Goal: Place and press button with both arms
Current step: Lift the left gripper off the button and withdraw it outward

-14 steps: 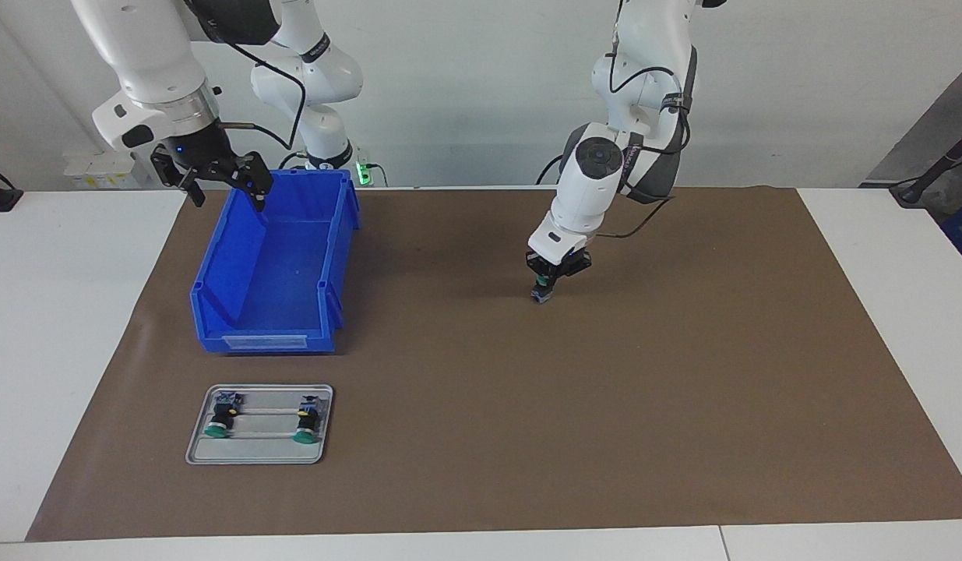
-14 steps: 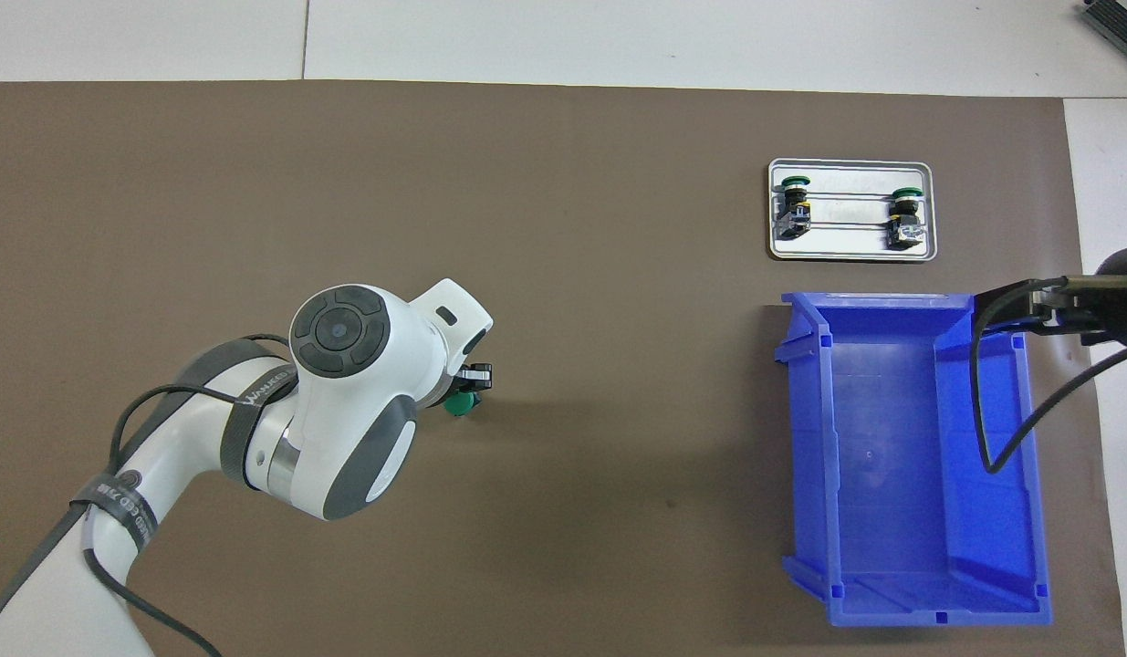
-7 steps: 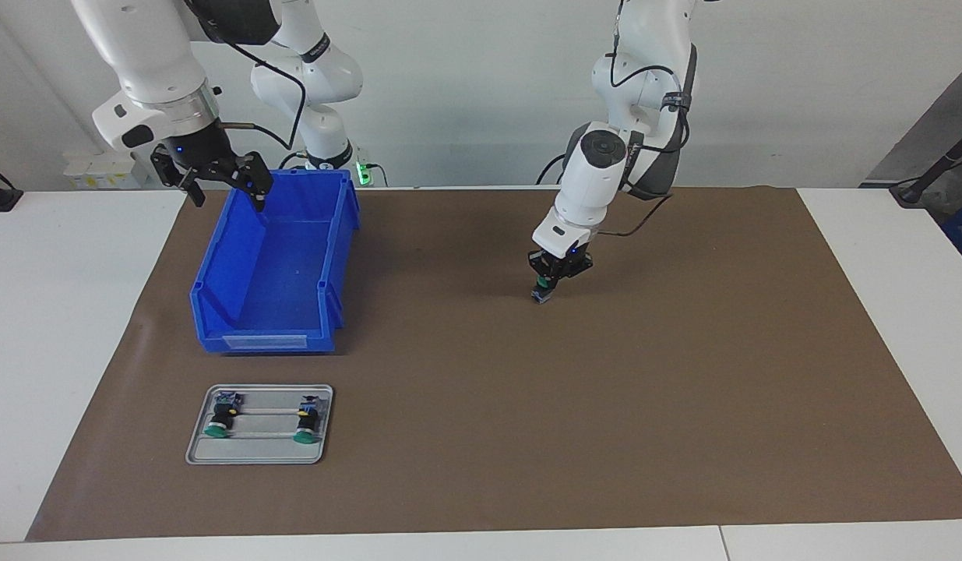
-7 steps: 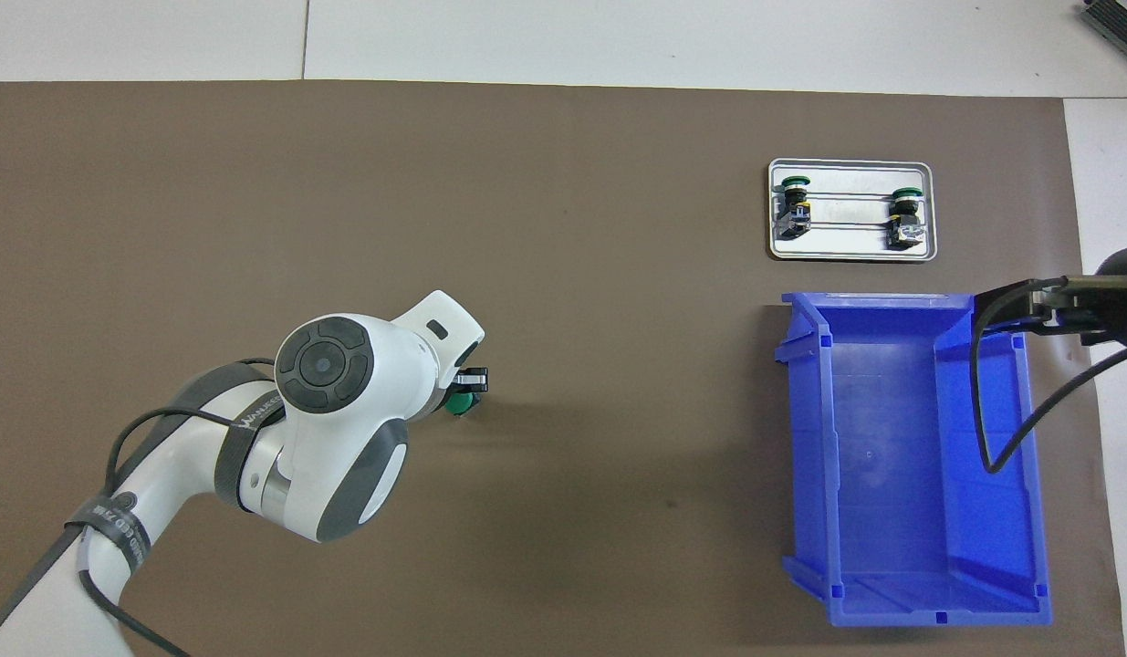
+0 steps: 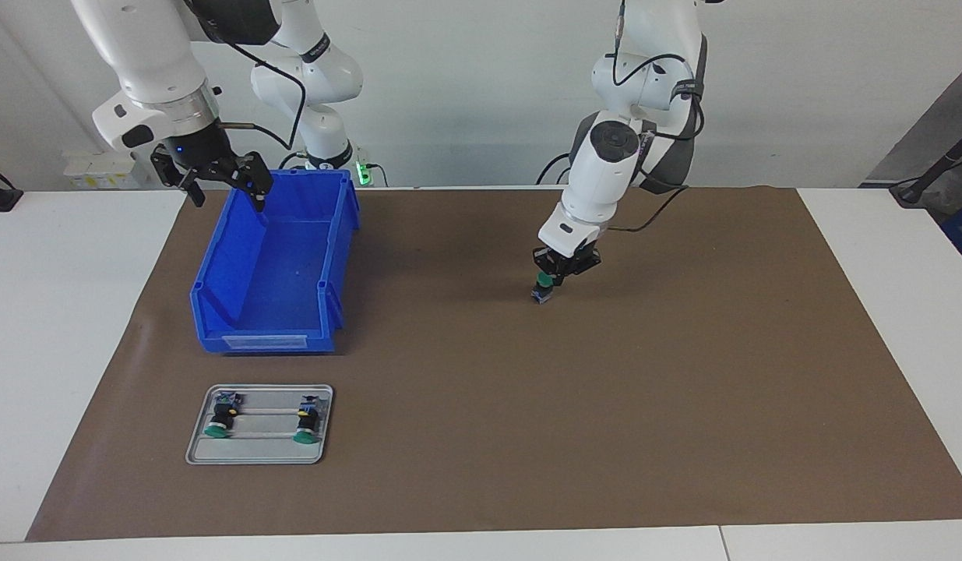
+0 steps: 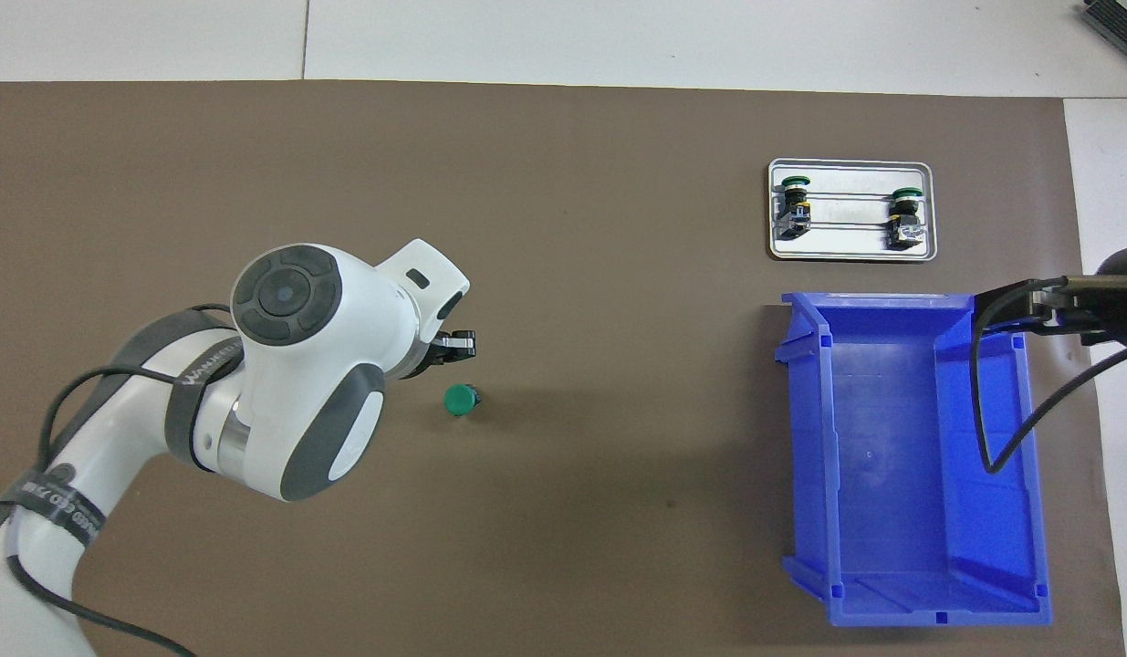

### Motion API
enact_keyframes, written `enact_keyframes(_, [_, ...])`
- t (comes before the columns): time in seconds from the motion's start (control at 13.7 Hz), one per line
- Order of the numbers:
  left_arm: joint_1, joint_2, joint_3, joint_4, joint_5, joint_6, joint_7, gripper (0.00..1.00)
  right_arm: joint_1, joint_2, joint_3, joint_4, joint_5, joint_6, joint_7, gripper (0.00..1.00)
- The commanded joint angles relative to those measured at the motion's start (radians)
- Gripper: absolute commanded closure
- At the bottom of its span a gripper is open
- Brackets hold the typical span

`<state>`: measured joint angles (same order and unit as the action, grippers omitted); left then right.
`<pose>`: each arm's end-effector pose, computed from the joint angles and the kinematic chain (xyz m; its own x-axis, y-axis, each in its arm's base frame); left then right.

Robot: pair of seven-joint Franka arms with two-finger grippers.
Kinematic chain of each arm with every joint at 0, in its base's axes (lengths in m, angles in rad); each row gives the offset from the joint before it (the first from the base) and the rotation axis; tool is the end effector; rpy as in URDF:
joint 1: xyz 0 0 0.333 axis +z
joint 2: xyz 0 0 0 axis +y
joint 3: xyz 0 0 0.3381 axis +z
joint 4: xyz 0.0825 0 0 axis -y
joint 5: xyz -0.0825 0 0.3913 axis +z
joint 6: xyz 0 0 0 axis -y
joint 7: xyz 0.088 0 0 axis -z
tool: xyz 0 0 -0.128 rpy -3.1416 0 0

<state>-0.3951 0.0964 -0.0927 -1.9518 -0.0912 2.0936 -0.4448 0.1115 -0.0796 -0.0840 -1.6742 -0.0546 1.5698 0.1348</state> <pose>0.5223 -0.2827 0.4317 1.0000 0.0014 0.0007 0.0013 -0.9950 0.0998 0.5334 0.0059 0.6196 0.9941 -0.1066 -0.0184 -0.1055 -0.9931 0.0508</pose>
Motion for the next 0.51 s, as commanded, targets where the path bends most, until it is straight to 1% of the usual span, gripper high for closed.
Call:
enact_keyframes(0.0, [0.102, 0.025, -0.004, 0.149, 0.019, -0.145, 0.014, 1.0, -0.009, -0.022, 0.007, -0.021, 0.01, 0.001, 0.011, 0.0])
enact_keyframes(0.07, [0.146, 0.023, -0.004, 0.172, 0.019, -0.17, 0.047, 1.0, -0.009, -0.022, 0.007, -0.021, 0.01, 0.001, 0.011, 0.0])
enact_keyframes(0.22, [0.253, 0.011, -0.002, 0.175, 0.021, -0.173, 0.144, 0.99, -0.009, -0.022, 0.007, -0.021, 0.01, 0.001, 0.011, 0.0])
enact_keyframes(0.36, [0.353, -0.003, -0.001, 0.18, 0.043, -0.225, 0.272, 0.92, -0.009, -0.022, 0.007, -0.021, 0.01, 0.001, 0.011, 0.0])
enact_keyframes(0.44, [0.383, -0.01, -0.001, 0.198, 0.095, -0.268, 0.335, 0.89, -0.009, -0.022, 0.007, -0.021, 0.01, 0.001, 0.011, 0.0])
